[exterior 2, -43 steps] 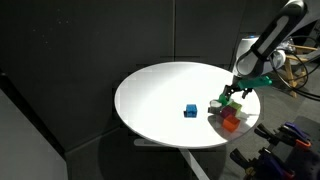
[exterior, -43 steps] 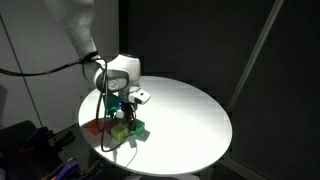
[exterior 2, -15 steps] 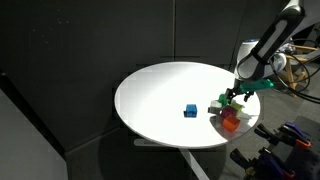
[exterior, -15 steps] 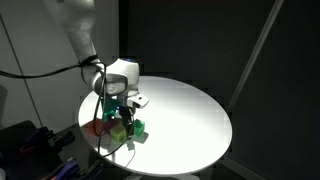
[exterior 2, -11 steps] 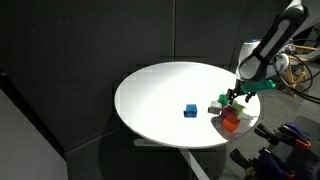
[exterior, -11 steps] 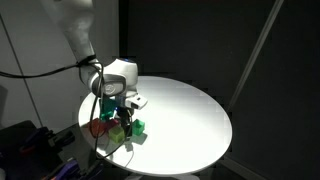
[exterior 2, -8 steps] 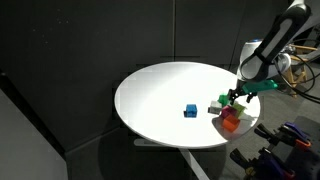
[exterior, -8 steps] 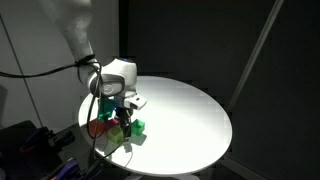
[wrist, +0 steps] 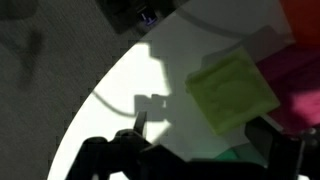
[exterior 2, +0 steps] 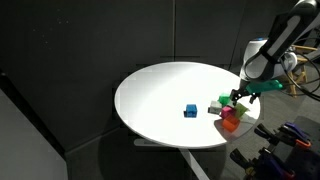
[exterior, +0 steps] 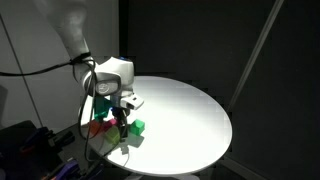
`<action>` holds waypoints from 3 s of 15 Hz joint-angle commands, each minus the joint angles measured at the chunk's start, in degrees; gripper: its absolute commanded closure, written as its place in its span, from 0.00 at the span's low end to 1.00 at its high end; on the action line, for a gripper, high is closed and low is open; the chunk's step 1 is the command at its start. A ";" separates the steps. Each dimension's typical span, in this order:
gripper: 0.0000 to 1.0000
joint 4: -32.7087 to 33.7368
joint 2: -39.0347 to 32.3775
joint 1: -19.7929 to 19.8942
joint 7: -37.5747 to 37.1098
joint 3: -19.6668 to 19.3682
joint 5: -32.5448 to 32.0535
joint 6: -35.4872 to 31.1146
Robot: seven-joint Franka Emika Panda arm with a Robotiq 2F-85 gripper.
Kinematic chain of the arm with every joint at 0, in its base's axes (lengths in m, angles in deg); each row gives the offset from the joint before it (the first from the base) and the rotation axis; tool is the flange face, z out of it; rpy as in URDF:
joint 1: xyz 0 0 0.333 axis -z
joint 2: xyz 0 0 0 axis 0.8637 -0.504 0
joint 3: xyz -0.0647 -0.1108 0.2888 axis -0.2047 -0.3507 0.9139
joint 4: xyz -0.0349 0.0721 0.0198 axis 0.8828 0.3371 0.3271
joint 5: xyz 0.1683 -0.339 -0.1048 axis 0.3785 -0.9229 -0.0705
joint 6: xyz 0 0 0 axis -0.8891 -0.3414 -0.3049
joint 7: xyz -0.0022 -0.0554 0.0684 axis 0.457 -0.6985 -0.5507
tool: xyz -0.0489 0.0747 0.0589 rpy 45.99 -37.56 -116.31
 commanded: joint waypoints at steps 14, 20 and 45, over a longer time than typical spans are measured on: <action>0.00 -5.87 8.22 -0.09 1.40 -0.52 -0.38 1.77; 0.00 -7.70 12.19 0.32 0.94 -0.19 -1.40 3.81; 0.00 3.38 5.23 0.70 -0.07 0.97 0.22 7.63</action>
